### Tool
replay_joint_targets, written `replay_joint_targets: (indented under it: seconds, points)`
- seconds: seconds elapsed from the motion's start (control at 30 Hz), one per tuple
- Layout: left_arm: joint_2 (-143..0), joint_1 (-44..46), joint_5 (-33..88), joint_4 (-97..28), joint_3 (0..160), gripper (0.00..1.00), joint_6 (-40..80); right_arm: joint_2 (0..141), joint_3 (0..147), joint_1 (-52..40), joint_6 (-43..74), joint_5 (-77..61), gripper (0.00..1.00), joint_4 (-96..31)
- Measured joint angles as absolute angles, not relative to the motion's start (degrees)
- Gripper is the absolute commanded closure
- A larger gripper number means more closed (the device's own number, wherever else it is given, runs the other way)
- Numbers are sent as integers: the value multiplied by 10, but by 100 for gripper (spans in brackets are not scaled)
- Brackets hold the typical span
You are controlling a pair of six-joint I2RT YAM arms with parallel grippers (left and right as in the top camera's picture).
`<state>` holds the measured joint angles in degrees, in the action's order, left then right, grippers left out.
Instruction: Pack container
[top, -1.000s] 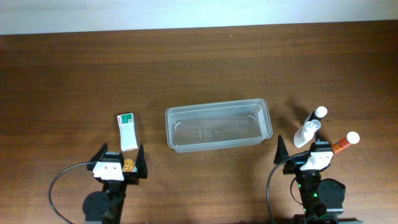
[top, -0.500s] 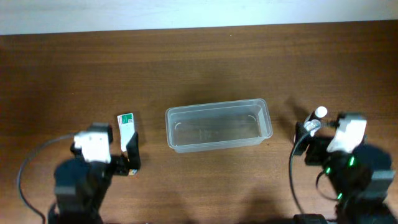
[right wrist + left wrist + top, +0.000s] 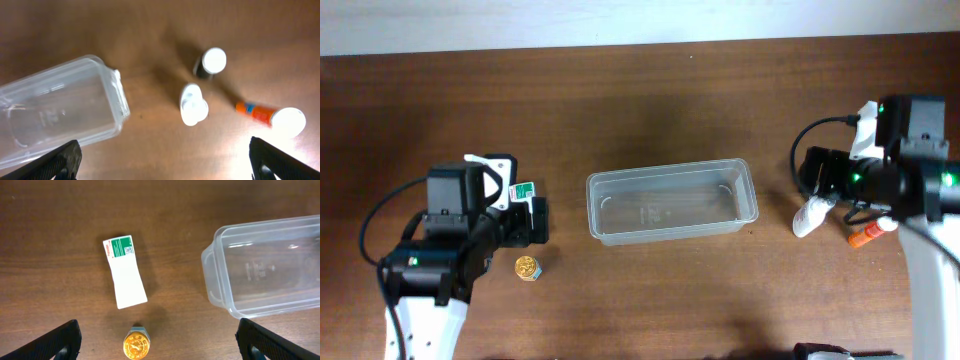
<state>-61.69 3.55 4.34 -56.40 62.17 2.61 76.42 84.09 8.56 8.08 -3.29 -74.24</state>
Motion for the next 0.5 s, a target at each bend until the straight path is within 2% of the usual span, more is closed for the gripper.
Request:
replay_joint_targets:
  seconds: [0.17, 0.5]
  points:
    - [-633, 36, 43, -564, 622, 1, 26, 862, 841, 117, 89, -45, 0, -767]
    - [-633, 36, 44, -564, 622, 0, 26, 981, 841, 117, 95, -53, 6, -769]
